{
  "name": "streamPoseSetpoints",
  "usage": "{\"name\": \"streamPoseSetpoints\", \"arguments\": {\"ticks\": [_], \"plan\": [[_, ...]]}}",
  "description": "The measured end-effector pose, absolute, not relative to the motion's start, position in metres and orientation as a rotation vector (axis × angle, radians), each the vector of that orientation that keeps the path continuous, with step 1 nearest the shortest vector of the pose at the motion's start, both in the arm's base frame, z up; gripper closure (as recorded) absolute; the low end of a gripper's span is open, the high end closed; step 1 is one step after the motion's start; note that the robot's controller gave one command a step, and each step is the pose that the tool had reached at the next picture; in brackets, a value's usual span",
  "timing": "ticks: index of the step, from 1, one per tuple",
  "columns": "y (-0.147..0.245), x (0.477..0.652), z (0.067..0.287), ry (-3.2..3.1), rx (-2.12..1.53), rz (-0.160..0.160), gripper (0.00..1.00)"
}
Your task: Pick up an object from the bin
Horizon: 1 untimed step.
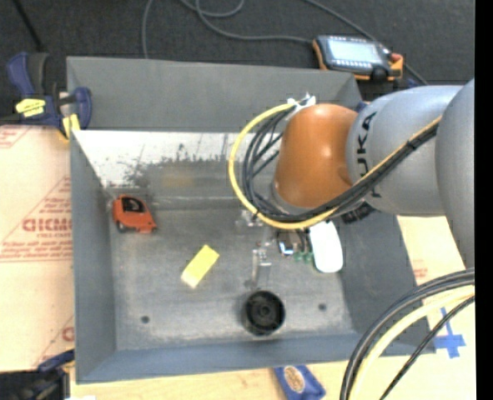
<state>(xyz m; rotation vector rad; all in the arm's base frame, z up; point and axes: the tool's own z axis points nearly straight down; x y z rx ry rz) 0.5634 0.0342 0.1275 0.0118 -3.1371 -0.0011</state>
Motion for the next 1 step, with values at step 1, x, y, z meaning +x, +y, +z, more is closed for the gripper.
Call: {"name": "streamPoseSetpoints", "arguments": {"ticks": [1], "plan": [[0.0341, 0.565, 0.1322, -3.145, 0.011, -0.001, 0.0]]}}
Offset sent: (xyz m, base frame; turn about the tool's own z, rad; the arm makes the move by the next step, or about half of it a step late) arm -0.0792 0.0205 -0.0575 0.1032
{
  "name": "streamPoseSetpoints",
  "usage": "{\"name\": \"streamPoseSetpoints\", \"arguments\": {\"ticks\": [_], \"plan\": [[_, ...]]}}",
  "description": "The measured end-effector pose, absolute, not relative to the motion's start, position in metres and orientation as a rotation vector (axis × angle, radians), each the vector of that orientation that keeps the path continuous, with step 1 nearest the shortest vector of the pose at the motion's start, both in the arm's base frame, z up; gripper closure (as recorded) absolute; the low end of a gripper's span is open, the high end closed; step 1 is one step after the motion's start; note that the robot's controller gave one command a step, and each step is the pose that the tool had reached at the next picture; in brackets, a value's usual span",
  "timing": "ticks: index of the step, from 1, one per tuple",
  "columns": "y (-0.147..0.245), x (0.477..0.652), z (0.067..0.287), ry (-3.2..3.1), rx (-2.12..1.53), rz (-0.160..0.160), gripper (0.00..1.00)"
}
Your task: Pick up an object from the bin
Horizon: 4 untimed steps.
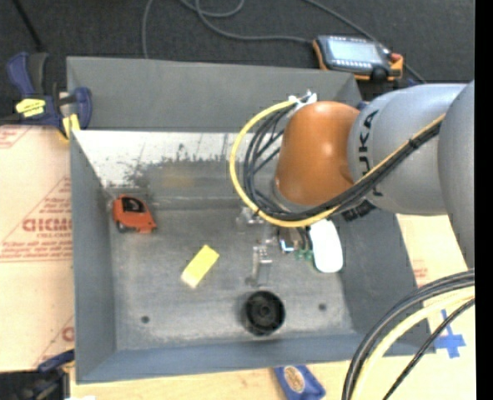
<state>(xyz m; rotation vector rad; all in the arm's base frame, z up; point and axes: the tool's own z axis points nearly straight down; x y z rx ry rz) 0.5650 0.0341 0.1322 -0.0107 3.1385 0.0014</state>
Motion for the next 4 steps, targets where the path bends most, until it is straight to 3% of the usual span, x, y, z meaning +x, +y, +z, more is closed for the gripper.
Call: {"name": "streamPoseSetpoints", "arguments": {"ticks": [1, 2, 3, 4], "plan": [[0.049, 0.505, 0.086, 3.135, 0.115, 0.002, 0.0], [0.091, 0.582, 0.071, 3.137, 0.007, 0.001, 1.0], [0.091, 0.582, 0.071, 3.137, 0.007, 0.001, 1.0], [0.079, 0.564, 0.097, 3.143, 0.012, -0.001, 1.0]]}}
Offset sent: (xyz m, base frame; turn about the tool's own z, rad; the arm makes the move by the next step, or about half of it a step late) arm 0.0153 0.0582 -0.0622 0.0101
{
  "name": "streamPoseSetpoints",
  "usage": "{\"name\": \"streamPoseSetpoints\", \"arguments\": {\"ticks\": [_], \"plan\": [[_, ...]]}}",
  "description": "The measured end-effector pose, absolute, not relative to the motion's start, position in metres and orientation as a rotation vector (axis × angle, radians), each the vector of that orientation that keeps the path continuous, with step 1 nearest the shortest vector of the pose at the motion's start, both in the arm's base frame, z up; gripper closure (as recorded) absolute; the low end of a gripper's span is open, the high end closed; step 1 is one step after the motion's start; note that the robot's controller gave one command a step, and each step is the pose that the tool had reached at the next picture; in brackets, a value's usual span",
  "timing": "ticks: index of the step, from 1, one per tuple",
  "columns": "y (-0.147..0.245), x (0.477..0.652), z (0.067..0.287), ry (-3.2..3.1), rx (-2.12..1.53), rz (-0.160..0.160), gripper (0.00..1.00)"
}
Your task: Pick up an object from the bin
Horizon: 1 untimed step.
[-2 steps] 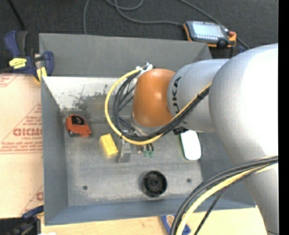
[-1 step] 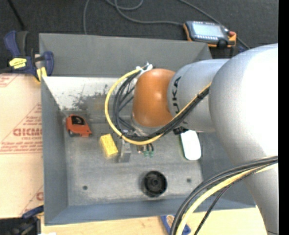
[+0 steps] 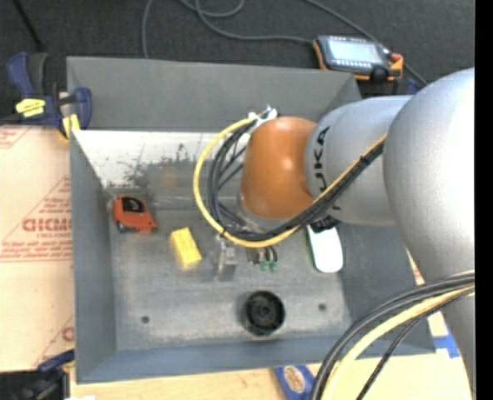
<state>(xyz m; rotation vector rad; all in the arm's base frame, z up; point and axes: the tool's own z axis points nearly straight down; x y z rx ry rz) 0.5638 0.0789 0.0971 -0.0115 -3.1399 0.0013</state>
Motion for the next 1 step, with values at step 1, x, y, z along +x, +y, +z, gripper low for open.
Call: {"name": "streamPoseSetpoints", "arguments": {"ticks": [1], "plan": [[0.0376, 0.5646, 0.1143, -3.145, -0.062, -0.001, 1.0]]}}
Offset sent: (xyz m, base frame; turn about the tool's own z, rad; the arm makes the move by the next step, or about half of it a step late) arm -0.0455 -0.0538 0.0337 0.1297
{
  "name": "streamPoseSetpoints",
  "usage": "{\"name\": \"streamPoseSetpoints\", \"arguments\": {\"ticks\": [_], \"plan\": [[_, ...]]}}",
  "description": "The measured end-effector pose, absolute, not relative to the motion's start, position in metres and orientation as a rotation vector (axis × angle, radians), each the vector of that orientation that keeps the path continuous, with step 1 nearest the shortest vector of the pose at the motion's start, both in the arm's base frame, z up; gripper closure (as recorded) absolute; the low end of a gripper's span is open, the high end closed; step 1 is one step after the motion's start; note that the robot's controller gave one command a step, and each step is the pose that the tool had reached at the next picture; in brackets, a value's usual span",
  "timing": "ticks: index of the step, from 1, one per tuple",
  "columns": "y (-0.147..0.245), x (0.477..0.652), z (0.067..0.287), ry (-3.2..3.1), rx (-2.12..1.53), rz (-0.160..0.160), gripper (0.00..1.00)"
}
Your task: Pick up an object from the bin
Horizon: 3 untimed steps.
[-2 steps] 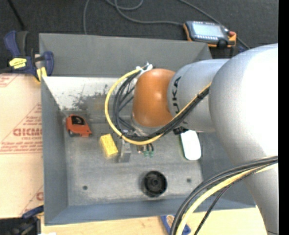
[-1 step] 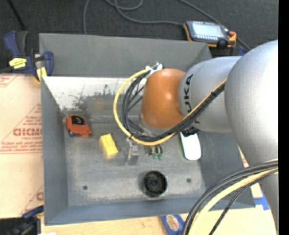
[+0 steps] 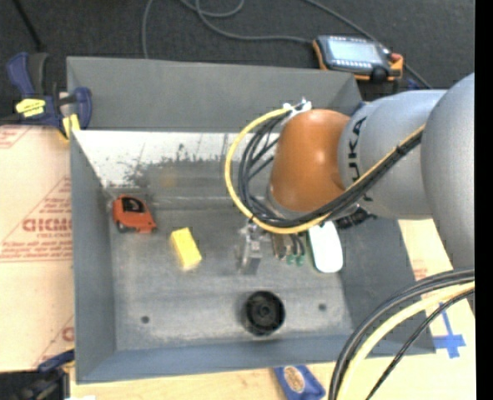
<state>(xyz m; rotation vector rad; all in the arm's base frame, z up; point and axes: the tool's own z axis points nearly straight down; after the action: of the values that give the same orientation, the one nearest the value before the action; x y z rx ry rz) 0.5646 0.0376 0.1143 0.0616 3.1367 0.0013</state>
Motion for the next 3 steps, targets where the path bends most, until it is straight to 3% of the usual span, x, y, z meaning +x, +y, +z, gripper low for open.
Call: {"name": "streamPoseSetpoints", "arguments": {"ticks": [1, 2, 3], "plan": [[0.022, 0.537, 0.125, 3.134, 0.168, -0.001, 1.0], [0.017, 0.503, 0.16, 3.135, 0.261, 0.0, 1.0], [-0.014, 0.524, 0.147, 3.112, 0.401, 0.0, 0.0]]}}
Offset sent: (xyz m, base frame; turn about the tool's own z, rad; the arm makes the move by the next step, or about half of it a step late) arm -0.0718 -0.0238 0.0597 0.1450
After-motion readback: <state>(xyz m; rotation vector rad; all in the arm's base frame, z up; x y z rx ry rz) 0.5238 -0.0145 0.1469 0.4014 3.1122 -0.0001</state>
